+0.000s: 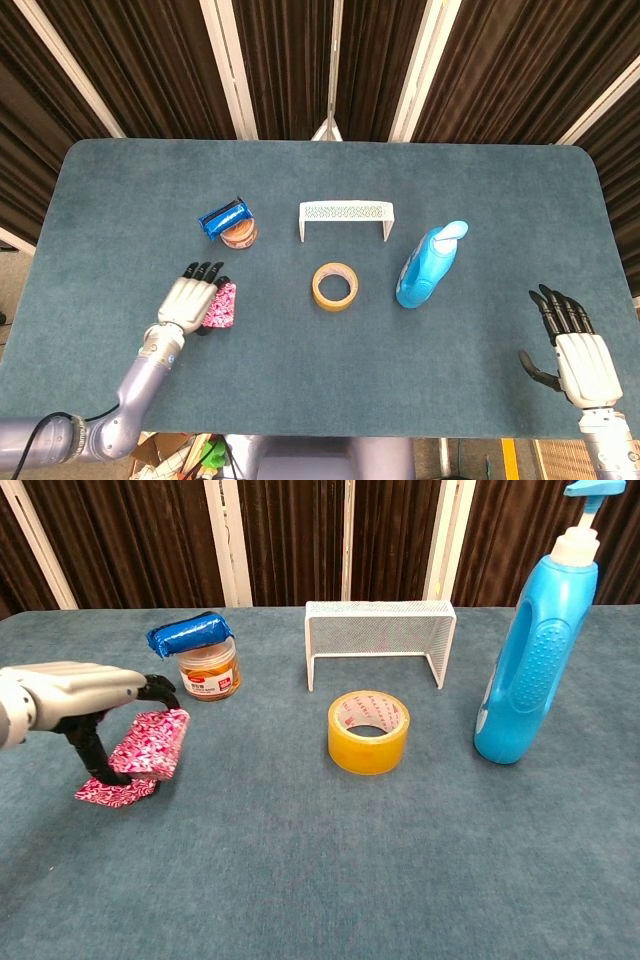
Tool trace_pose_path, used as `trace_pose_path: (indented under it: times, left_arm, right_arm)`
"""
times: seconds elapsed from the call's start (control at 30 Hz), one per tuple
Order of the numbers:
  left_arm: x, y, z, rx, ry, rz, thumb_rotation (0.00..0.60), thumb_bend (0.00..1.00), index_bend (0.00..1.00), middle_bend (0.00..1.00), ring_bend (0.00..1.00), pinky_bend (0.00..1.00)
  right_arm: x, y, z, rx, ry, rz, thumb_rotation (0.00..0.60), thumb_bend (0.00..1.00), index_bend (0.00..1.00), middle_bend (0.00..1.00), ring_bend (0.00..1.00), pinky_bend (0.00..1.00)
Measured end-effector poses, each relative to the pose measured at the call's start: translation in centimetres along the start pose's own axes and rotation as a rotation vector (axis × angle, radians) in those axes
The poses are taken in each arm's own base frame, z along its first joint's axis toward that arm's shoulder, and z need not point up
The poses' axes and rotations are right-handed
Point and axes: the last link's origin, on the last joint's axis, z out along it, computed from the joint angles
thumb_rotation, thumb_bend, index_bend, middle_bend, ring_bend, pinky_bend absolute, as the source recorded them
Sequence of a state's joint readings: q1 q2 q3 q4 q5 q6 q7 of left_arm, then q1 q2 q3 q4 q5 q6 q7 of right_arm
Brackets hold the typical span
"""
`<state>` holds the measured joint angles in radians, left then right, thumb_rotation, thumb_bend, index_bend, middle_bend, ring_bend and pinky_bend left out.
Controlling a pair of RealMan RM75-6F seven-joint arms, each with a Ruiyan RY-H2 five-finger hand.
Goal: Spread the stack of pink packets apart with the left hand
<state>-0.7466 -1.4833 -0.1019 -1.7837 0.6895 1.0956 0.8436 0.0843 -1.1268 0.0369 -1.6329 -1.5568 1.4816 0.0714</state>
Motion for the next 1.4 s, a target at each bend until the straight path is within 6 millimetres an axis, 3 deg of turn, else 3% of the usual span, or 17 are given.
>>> trace_pose_path:
  times: [0.2,0.43,0.6,0.8,1.23,1.4]
  left_arm:
    - [-0.5,2.0,0.5,-0.034,-0.012,0.032,0.6,0.47,0.54,0.0,0.0,0.0]
    - [-1.3,2.6,0.8,-0.027,-0.051,0.073,0.6,0.43,0.45,0.0,0.0,0.0]
    - [-1.5,2.7,0.9,-0.004,-0.089,0.107,0.6,0.33,0.3,0.0,0.0,0.0]
    - [-1.1,3.1,1.1,0.0,-0.101,0.108,0.6,0.28,0.21,0.0,0.0,0.0]
    - [-1.0,3.3,1.0,0.009,-0.133,0.129,0.6,0.25,0.17,0.0,0.0,0.0]
    - [-1.0,3.3,1.1,0.013,-0.134,0.13,0.6,0.28,0.28,0.0,0.0,0.0]
  right_arm:
    - [0.0,0.0,0.1,0.001,-0.001,0.002,0.6,0.36,0.0,0.0,0.0,0.09]
    - [0.0,0.0,0.0,0.002,0.0,0.004,0.6,0.36,0.0,0.0,0.0,0.09]
    - [0.1,0.0,0.0,0.004,0.0,0.005,0.6,0.36,0.0,0.0,0.0,0.09]
    - [0.1,0.0,0.0,0.005,0.002,0.006,0.6,0.36,0.0,0.0,0.0,0.09]
    - [0.1,-0.1,0.0,0.008,0.005,0.01,0.6,0.36,0.0,0.0,0.0,0.09]
    - [0.1,0.0,0.0,0.008,0.004,0.009,0.6,0.36,0.0,0.0,0.0,0.09]
